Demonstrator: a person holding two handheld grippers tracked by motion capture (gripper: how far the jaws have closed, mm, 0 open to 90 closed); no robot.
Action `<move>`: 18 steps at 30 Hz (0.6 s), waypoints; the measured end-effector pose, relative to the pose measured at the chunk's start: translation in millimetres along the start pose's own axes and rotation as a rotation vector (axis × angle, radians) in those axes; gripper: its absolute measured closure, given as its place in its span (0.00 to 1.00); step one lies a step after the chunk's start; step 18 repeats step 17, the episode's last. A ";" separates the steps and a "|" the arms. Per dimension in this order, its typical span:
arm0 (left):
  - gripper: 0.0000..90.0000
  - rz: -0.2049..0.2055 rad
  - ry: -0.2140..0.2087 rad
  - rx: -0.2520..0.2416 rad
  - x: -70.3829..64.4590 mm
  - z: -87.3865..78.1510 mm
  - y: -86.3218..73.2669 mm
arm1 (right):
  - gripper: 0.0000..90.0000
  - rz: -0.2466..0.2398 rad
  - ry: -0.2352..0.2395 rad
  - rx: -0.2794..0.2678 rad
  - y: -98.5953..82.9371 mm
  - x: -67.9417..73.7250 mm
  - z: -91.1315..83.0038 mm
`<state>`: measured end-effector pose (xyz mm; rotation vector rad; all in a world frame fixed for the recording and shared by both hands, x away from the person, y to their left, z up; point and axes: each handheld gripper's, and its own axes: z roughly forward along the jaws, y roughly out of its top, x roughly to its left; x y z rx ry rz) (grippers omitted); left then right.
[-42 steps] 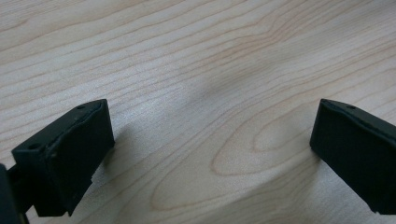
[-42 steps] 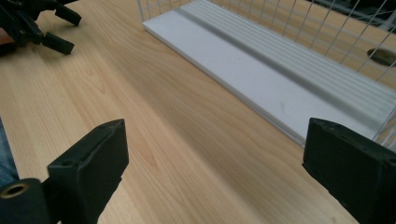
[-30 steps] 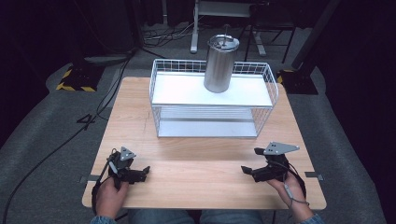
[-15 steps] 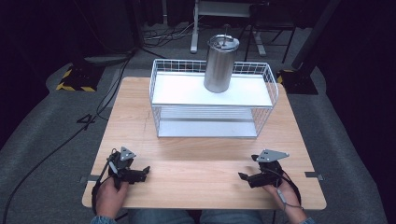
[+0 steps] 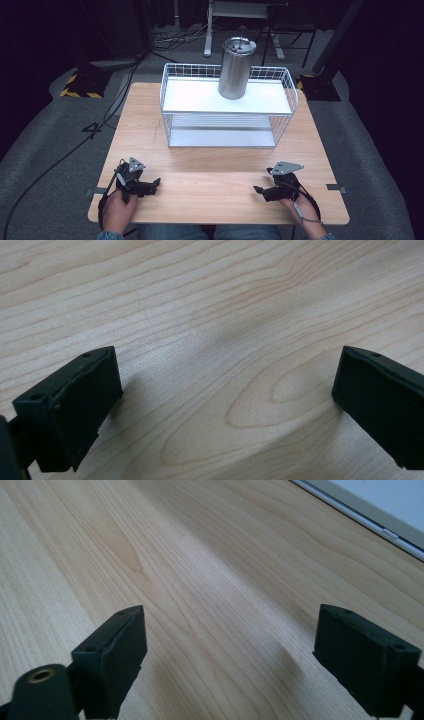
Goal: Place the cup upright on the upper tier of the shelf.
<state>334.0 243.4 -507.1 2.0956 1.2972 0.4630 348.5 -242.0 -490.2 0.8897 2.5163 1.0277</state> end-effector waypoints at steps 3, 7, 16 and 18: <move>0.00 0.001 -0.001 0.001 0.1 -0.1 0.1 | 0.17 0.005 0.001 0.016 -1.2 -0.1 3.4; 0.00 0.000 0.000 0.000 0.0 0.0 0.0 | 0.13 0.023 0.001 0.012 -6.1 0.5 10.3; 0.00 0.000 0.000 0.000 0.0 0.0 0.0 | 0.06 0.044 -0.018 -0.020 -8.1 1.3 14.9; 0.00 -0.001 0.000 0.000 -0.1 0.0 -0.1 | 0.06 0.044 -0.019 -0.020 -8.1 1.3 14.9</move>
